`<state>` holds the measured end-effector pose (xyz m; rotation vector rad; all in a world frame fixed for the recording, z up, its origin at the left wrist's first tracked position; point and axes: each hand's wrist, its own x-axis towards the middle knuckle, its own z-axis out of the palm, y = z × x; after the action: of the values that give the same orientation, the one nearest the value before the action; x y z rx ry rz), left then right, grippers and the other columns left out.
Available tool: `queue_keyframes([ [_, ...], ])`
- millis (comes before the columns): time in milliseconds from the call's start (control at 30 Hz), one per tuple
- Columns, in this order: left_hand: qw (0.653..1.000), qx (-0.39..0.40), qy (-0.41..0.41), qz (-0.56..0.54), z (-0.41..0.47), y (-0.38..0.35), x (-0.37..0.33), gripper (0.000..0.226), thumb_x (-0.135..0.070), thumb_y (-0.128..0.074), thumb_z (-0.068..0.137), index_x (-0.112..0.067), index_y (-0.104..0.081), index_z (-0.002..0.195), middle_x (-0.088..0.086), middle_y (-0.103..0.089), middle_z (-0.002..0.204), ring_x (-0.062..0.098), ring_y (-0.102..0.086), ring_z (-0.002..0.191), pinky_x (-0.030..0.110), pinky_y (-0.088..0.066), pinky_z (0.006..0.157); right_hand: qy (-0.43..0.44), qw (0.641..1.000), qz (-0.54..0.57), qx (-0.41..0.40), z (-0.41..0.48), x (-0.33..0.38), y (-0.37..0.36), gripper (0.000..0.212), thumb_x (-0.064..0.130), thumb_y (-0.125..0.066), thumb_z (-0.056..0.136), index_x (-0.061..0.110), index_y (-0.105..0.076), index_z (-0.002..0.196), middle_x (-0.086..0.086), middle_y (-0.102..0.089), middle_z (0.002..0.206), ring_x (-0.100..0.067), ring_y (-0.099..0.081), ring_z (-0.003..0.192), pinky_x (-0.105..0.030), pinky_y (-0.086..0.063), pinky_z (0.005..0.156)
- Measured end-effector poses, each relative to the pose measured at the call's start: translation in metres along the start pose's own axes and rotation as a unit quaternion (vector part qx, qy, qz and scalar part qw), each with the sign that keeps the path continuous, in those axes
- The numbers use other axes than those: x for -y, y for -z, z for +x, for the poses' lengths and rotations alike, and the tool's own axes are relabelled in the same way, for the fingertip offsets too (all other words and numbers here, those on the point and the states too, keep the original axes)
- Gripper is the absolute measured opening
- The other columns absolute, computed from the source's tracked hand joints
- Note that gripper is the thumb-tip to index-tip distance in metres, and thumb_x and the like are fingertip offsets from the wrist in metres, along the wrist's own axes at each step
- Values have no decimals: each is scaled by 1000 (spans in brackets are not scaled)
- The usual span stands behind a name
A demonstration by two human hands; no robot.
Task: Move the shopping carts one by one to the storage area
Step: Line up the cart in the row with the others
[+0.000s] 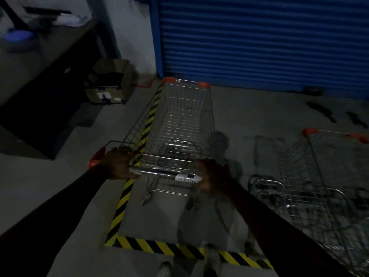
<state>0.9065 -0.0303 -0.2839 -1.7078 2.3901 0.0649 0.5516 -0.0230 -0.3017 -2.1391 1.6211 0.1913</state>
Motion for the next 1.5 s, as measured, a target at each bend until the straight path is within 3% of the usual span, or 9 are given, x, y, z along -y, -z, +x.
queue_keyframes([
  [100,999,18,-19,-35,41,-3,-10,103,-87,-54,63,-25,-43,145,12,-60,130,34,-57,121,49,-49,98,-5,1000,-10,21,18,-28,14,103,57,-74,72,33,-21,156,3,-27,161,-21,-24,149,-62,-24,115],
  [233,997,48,-21,-55,94,-2,-35,104,-89,-46,62,-30,-39,147,7,-57,136,31,-53,125,46,-48,99,-20,999,-22,17,35,-80,35,111,72,-54,58,35,-19,156,1,-29,161,-23,-26,148,-57,-27,115],
  [333,996,52,-14,-66,126,7,-64,117,-96,-41,54,-28,-38,150,9,-53,141,32,-48,132,45,-45,105,-26,999,-29,10,42,-119,50,102,66,-65,69,37,-19,156,2,-27,162,-22,-24,149,-57,-24,117],
  [433,996,47,-15,-78,157,14,-94,136,-109,-20,43,-29,-35,152,11,-48,147,32,-42,138,46,-42,109,-22,999,-30,16,50,-160,64,104,62,-74,70,38,-21,156,1,-30,161,-23,-25,149,-56,-24,117],
  [533,996,48,-21,-74,183,18,-123,129,-105,-27,48,-31,-32,153,13,-47,145,32,-42,137,45,-40,110,-33,999,-37,14,50,-197,74,102,61,-76,69,39,-23,154,3,-32,159,-22,-27,147,-57,-22,117],
  [833,996,48,-35,-66,227,29,-192,135,-109,-20,44,-30,-31,153,14,-46,148,34,-41,137,48,-39,111,-55,997,-50,1,24,-266,96,99,57,-75,76,35,-22,156,2,-32,160,-21,-26,147,-54,-16,118],
  [1167,996,48,-45,-58,201,31,-241,135,-109,-21,43,-32,-30,153,12,-46,149,30,-39,140,46,-40,110,-48,999,-11,10,-33,-288,87,98,49,-83,74,24,-32,154,-4,-38,156,-24,-34,144,-38,-29,116],
  [1367,995,47,-61,-67,151,22,-254,134,-109,-23,43,-31,-32,152,12,-50,144,30,-42,137,45,-43,107,-72,997,-36,18,-80,-271,60,102,55,-81,72,24,-31,154,-6,-40,155,-27,-36,142,-46,-33,116],
  [1500,995,45,-63,-65,103,14,-266,136,-110,-21,42,-31,-32,153,11,-49,145,28,-40,138,46,-42,108,-69,997,-27,36,-120,-252,42,94,41,-82,79,17,-32,155,-9,-39,155,-27,-39,140,-35,-34,113],
])
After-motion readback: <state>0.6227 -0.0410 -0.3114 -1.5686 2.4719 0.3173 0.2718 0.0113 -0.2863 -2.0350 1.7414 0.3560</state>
